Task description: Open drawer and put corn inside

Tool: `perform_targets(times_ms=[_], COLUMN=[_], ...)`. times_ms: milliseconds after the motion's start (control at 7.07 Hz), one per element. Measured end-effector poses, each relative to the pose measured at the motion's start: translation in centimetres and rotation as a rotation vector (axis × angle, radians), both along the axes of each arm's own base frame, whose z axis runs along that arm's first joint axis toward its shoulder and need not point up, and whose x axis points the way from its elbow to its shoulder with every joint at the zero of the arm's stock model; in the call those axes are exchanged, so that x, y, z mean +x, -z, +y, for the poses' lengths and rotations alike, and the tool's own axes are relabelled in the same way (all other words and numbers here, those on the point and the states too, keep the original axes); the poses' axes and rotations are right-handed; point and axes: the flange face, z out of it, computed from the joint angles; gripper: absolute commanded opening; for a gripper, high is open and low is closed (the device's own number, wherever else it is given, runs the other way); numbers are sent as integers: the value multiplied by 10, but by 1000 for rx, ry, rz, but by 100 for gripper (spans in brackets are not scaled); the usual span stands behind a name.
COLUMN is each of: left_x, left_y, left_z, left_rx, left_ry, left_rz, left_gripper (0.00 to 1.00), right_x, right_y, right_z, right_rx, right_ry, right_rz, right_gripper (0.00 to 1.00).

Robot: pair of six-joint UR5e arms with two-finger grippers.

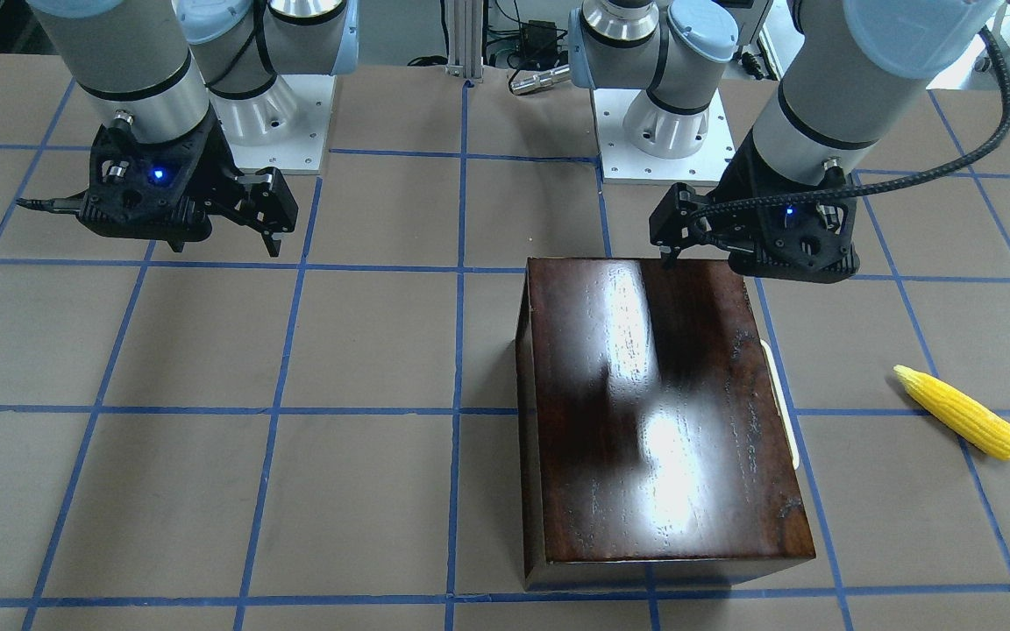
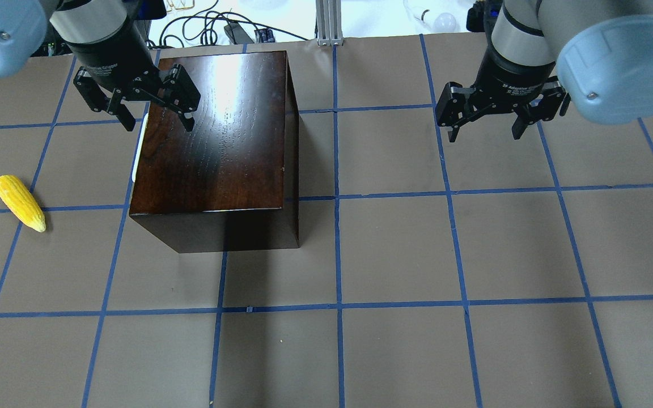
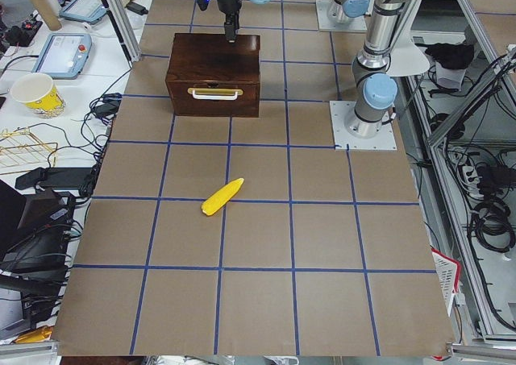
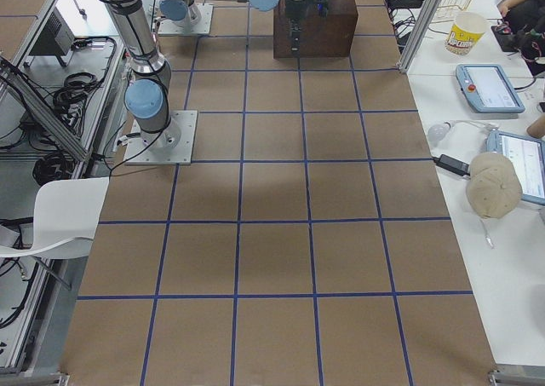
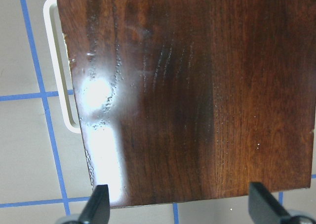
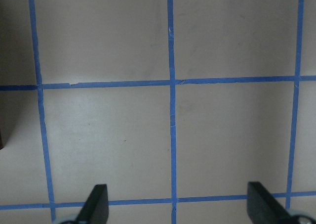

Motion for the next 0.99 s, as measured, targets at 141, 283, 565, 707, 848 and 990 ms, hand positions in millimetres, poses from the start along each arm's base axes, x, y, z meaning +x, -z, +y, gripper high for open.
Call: perform_targets(times_ms=[141,283,565,707,848,990], left_x=[0,0,1,1,2,2], left_y=[-1,-1,-4,-5,-5,-5], left_z=[0,0,2,2,2,2], left_rx=[-3,-4,-9,-11,-13,-14], left_ry=[1,2,10,13,14,14], left_rz=[-2,-3,-4,-4,-6,-7], left_gripper=[100,100,100,100,100,100], right_x=[0,0,0,0,0,0], right_y=[0,0,0,0,0,0], right_z=[0,0,0,0,0,0], right_rx=[0,-1,0,0,-1,0], right_ry=[0,0,0,0,0,0], right_rz=[0,0,0,0,0,0], right_gripper=[100,100,100,100,100,100])
